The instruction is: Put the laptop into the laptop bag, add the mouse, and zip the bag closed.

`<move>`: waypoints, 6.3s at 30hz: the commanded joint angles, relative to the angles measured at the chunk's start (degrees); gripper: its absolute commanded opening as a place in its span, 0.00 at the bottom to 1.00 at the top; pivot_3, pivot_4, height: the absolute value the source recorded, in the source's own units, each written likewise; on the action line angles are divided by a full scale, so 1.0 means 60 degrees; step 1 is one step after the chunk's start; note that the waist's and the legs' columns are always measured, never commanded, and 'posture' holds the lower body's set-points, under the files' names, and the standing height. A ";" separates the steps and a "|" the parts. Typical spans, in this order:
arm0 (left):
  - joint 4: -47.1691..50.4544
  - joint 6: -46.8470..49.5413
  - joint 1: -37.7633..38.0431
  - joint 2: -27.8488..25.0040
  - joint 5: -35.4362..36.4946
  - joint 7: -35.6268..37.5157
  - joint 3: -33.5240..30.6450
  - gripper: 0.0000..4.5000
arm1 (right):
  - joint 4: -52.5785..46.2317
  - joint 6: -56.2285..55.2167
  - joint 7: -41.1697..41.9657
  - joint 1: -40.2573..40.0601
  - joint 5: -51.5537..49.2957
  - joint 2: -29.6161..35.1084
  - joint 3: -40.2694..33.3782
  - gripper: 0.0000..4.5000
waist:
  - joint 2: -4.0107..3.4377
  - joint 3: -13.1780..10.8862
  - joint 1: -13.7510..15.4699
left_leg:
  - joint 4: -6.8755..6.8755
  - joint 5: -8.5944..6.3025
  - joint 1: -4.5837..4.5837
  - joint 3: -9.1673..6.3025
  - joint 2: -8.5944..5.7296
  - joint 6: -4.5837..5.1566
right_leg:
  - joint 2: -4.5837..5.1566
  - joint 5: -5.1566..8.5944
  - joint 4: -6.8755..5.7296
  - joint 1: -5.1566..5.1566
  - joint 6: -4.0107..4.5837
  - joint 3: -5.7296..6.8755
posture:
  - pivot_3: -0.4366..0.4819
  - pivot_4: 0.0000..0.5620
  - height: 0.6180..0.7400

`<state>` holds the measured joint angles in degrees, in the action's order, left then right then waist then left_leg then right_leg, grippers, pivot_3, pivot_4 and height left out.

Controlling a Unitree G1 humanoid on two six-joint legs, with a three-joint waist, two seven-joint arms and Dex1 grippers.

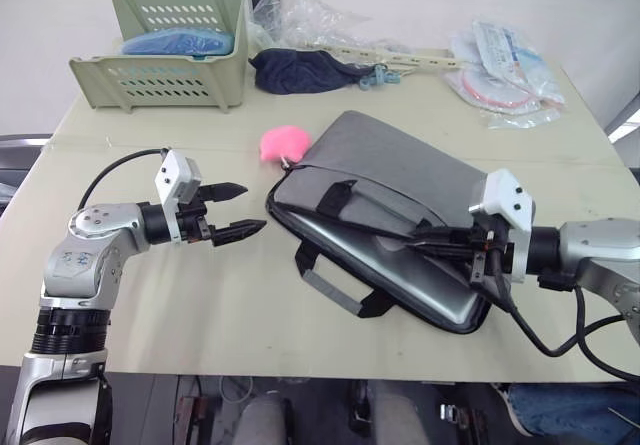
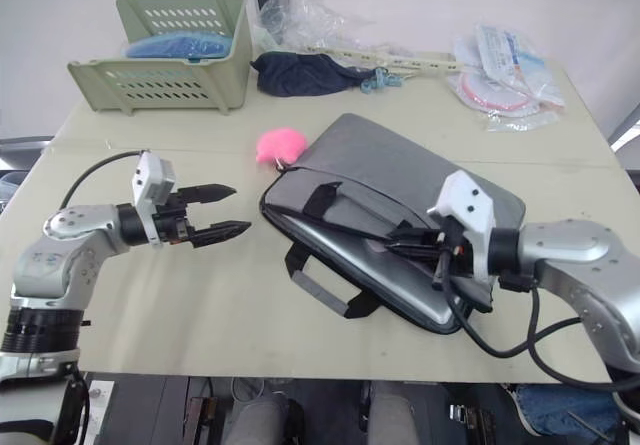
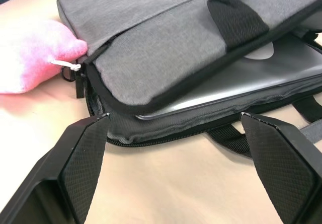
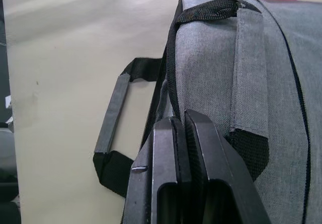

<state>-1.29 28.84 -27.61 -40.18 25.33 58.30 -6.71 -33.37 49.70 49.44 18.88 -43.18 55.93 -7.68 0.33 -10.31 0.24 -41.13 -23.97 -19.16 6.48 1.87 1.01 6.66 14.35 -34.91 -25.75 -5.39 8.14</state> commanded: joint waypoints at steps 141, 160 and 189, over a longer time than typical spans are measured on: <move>0.0844 0.2732 0.1389 -0.1585 0.0193 0.1656 0.0720 0.00 | 0.3359 0.1319 -0.1711 -0.3437 -0.3095 -0.1026 -0.3592 0.01 | 0.0010 0.0029 0.0164 | 0.0014 -0.0019 0.0129 0.0071 -0.0008 0.0036 | -0.0008 -0.0024 -0.0014 0.0048 -0.0017 -0.0151 | 0.48 0.27 1.00; 0.1159 0.2716 0.1776 -0.1995 0.0351 0.1950 0.0762 0.00 | 0.2932 0.1787 -0.1244 -0.4025 -0.3360 -0.1020 -0.3932 0.01 | 0.0006 0.0030 0.0181 | 0.0023 -0.0020 0.0125 0.0072 -0.0006 0.0035 | -0.0010 -0.0024 -0.0003 0.0048 -0.0016 -0.0141 | 0.48 0.27 1.00; -0.4953 -0.2750 0.0556 -0.2445 -0.0176 0.0644 -0.2772 0.97 | 0.6228 -0.6965 -0.0003 -0.4505 0.3108 -0.0275 -0.4635 1.00 | -0.0009 0.0023 0.0164 | 0.0034 -0.0031 0.0127 0.0097 -0.0007 0.0040 | -0.0005 -0.0024 0.0014 0.0043 -0.0016 -0.0138 | 0.48 0.27 1.00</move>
<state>-27.39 20.18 -23.58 -55.52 25.12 63.92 -20.56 1.37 16.99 48.57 -8.60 -29.40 54.18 -35.40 0.28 -10.17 1.22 -40.94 -24.15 -18.41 7.13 1.82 1.24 6.64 14.21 -34.88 -25.52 -5.49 7.32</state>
